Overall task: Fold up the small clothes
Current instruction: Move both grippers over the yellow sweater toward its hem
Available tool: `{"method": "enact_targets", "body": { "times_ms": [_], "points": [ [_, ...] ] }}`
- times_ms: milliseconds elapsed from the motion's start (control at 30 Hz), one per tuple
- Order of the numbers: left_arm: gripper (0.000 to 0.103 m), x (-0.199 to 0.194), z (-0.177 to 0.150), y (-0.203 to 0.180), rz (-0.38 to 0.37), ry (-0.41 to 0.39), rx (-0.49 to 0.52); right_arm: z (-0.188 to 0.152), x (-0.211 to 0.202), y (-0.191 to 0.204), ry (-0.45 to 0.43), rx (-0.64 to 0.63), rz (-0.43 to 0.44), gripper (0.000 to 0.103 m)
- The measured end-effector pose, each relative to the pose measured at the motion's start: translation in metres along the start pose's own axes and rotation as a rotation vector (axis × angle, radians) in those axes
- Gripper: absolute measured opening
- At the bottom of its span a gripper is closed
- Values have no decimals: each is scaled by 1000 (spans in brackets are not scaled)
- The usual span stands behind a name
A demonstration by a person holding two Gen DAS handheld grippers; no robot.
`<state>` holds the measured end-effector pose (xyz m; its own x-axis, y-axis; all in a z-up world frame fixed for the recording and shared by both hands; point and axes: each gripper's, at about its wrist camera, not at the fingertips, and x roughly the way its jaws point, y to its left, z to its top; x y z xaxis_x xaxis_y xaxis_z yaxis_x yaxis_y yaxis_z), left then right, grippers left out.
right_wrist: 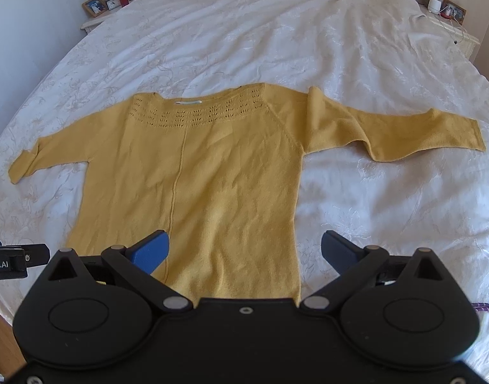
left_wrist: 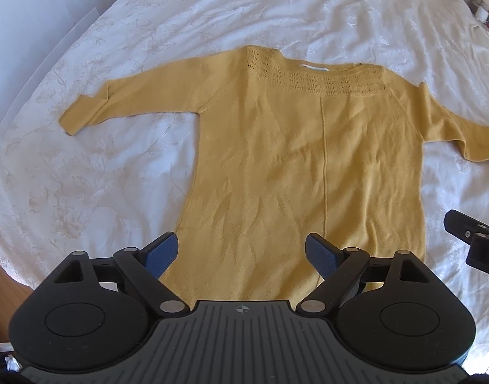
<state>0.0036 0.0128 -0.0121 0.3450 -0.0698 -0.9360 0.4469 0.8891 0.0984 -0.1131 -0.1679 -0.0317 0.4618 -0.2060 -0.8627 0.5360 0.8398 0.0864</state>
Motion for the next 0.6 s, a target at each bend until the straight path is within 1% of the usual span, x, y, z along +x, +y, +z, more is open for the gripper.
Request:
{"method": "enact_targets", "body": {
  "times_ms": [333,600],
  "points": [
    [87,7,4,7,-4,14,16,0,4,16,24,15,-5,100],
    [87,13,6,15,-22,24,30,1,8,27,42,29,-15,100]
  ]
}}
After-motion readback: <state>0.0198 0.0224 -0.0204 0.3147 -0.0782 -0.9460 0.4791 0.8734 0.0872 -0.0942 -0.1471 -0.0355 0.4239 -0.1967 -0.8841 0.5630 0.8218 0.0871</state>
